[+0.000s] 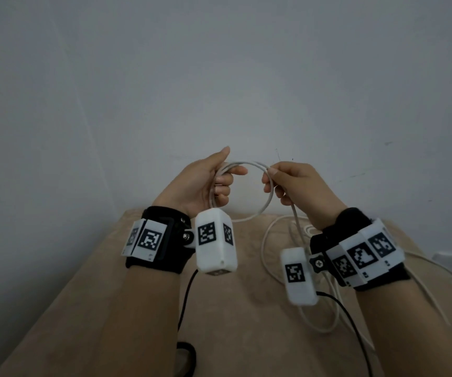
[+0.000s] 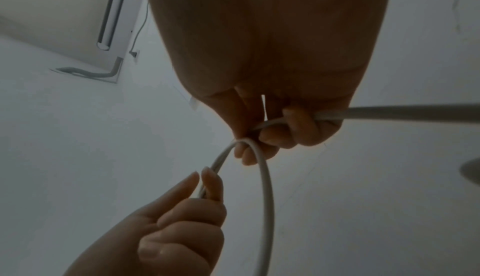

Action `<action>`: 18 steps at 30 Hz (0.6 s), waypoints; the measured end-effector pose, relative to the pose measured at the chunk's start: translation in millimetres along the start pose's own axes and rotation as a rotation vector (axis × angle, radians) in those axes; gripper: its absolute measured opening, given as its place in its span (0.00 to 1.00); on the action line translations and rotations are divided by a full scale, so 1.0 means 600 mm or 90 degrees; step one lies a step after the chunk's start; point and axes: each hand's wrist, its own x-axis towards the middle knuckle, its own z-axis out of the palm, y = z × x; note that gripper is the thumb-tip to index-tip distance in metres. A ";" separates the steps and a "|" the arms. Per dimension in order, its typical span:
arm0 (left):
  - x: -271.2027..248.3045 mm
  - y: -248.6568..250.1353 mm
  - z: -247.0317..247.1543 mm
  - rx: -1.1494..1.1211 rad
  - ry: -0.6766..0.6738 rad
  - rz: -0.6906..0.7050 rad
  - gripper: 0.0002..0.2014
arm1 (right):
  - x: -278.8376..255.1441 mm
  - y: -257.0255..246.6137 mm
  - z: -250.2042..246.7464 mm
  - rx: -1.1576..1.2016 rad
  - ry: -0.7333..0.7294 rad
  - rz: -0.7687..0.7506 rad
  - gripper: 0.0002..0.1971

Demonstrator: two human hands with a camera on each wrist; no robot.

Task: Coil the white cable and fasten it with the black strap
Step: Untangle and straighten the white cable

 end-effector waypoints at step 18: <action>0.010 0.003 -0.020 -0.099 0.101 0.133 0.20 | -0.004 0.003 -0.015 0.016 -0.004 -0.007 0.12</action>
